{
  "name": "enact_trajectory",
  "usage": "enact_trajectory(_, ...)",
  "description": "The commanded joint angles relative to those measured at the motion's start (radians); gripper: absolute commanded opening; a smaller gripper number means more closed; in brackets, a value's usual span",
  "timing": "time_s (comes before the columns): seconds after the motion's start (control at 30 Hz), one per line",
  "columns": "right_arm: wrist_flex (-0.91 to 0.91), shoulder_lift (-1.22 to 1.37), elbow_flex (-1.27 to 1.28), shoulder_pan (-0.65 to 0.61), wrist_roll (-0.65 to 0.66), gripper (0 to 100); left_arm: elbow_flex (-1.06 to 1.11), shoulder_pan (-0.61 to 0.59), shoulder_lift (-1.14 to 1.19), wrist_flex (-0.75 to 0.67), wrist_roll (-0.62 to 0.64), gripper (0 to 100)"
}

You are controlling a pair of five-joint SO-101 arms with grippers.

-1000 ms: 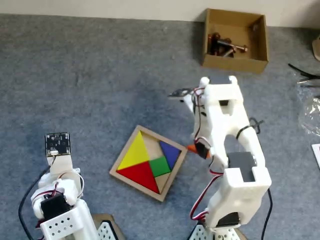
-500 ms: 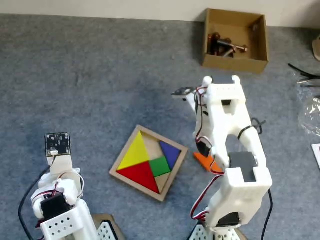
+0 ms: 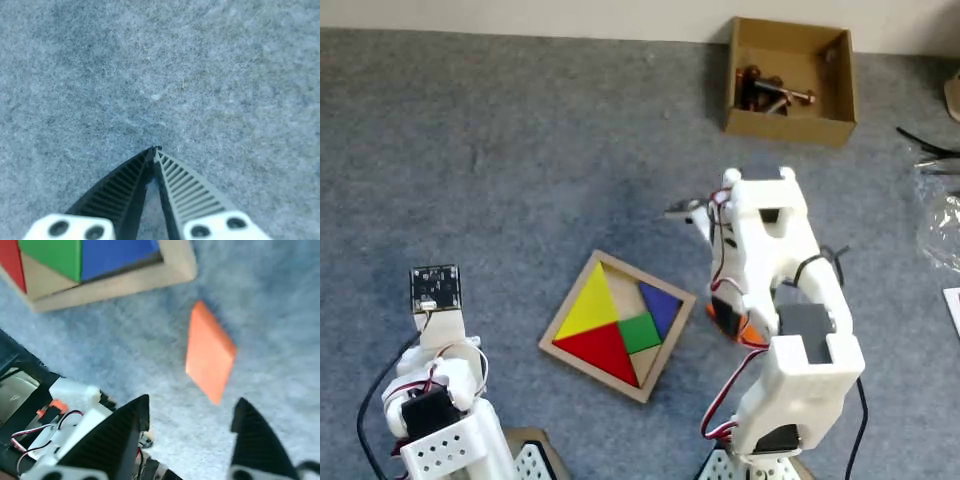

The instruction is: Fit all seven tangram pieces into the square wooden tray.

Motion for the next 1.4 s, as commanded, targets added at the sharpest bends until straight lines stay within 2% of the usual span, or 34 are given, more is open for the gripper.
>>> enact_trajectory(0.0,-0.002,-0.065,0.024,0.007,-0.006,19.2,0.021,0.015,-0.005,0.005,0.009,1)
enact_trajectory(0.13,-0.012,-0.064,0.059,-0.005,-0.002,19.0,0.021,0.015,-0.005,0.005,0.009,1)
enact_trajectory(0.43,-0.189,-0.064,0.150,-0.110,-0.006,19.0,0.021,0.015,-0.005,0.005,0.009,1)
enact_trajectory(0.87,-0.245,-0.061,0.143,-0.108,0.000,19.0,0.021,0.015,-0.005,0.005,0.009,1)
enact_trajectory(1.0,-0.309,-0.061,0.148,-0.097,0.000,19.0,0.021,0.015,-0.005,0.005,0.009,1)
enact_trajectory(1.37,-0.303,-0.070,0.142,-0.051,0.000,19.0,0.021,0.015,-0.005,0.005,0.009,1)
